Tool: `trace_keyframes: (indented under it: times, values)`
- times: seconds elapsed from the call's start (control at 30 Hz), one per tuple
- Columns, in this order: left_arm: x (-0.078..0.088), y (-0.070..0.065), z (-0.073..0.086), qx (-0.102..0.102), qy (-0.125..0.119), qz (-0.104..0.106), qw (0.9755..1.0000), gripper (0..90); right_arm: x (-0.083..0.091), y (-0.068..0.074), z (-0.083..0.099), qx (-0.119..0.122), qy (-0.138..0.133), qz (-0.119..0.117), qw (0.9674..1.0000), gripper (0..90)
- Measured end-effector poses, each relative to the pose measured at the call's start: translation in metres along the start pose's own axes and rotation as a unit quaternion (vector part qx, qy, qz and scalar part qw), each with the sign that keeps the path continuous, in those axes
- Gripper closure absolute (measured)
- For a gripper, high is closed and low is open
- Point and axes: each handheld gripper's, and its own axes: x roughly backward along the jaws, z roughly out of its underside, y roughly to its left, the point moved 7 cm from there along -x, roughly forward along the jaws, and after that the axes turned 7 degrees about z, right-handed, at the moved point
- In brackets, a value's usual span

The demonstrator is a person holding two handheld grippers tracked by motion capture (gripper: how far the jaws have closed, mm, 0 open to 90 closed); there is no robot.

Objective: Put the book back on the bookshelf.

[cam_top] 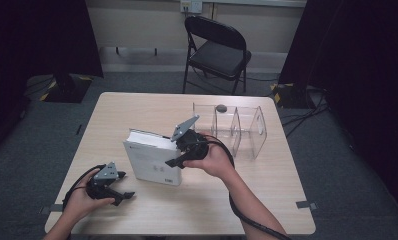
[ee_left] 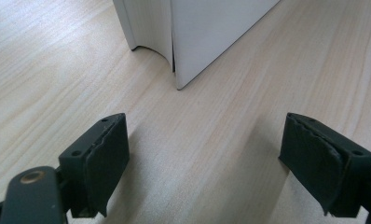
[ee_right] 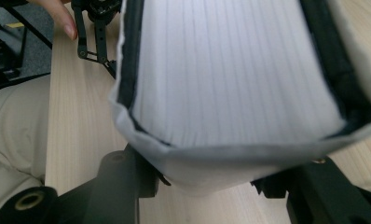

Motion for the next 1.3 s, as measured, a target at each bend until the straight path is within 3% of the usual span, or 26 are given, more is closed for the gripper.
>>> trace_keyframes:
  times: [0.13,0.37,0.53,0.87,1.17,1.3]
  values:
    - [-0.001,0.000,0.000,0.003,-0.011,-0.002,0.9999,13.7,0.004,-0.002,0.004,-0.010,0.003,0.008,0.9999,51.9]
    - [-0.006,-0.003,0.000,-0.003,-0.004,0.001,1.0000,4.1,0.019,-0.004,0.020,-0.022,0.010,0.019,0.9995,51.9]
    - [-0.007,-0.003,0.000,0.000,-0.002,0.001,1.0000,2.5,0.022,-0.002,0.024,-0.024,0.008,0.024,0.9994,51.1]
    - [-0.006,-0.003,0.000,-0.001,0.002,0.003,1.0000,2.0,0.022,-0.001,0.017,-0.036,0.035,0.017,0.9986,45.2]
    - [-0.006,-0.003,0.000,-0.004,0.003,0.001,1.0000,1.9,0.024,-0.005,-0.002,-0.053,0.020,0.008,0.9983,40.3]
    - [-0.007,-0.003,-0.001,-0.004,0.000,-0.002,1.0000,1.5,0.022,-0.005,-0.006,-0.055,0.029,0.007,0.9980,37.8]
